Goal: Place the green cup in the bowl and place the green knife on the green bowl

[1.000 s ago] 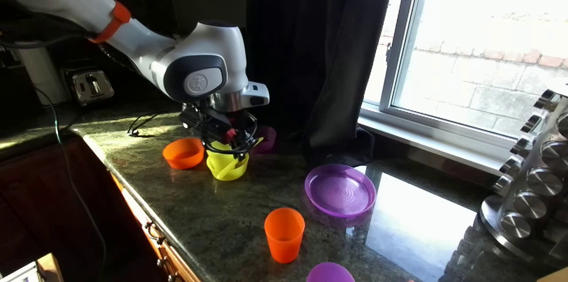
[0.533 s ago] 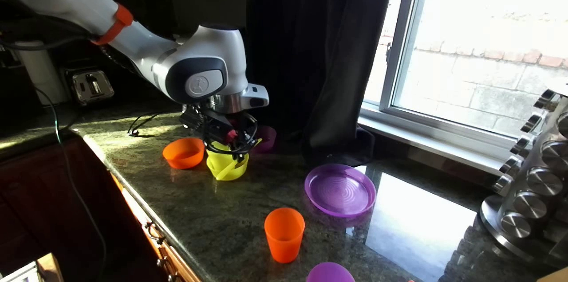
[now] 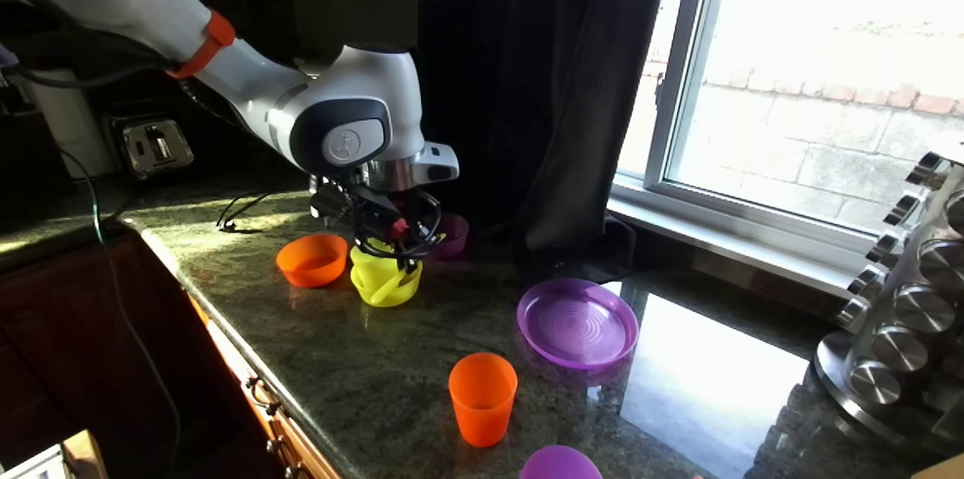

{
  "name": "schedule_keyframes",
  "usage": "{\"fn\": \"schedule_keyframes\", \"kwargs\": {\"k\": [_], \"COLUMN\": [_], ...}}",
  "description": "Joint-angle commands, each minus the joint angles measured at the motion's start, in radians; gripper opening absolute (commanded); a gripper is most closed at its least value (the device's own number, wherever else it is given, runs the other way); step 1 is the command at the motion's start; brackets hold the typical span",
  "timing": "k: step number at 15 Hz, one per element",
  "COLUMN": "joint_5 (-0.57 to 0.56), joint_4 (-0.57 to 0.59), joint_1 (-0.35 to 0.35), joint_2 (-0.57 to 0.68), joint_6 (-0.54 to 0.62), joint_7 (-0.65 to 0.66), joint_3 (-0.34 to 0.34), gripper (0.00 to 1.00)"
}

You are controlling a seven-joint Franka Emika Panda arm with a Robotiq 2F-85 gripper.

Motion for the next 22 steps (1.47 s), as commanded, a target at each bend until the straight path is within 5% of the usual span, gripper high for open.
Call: {"fn": "schedule_keyframes", "kwargs": {"k": [1,22], "joint_5": [0.001,-0.013], "joint_4": [0.029,0.048], "joint_1": [-0.002,-0.002], "joint_2": [0.026,0.024], "joint_6": [-0.027,-0.127], "joint_7": [-0.011,-0.04], "joint_3": [0.007,0.013], "gripper": [0.04,0.04]}}
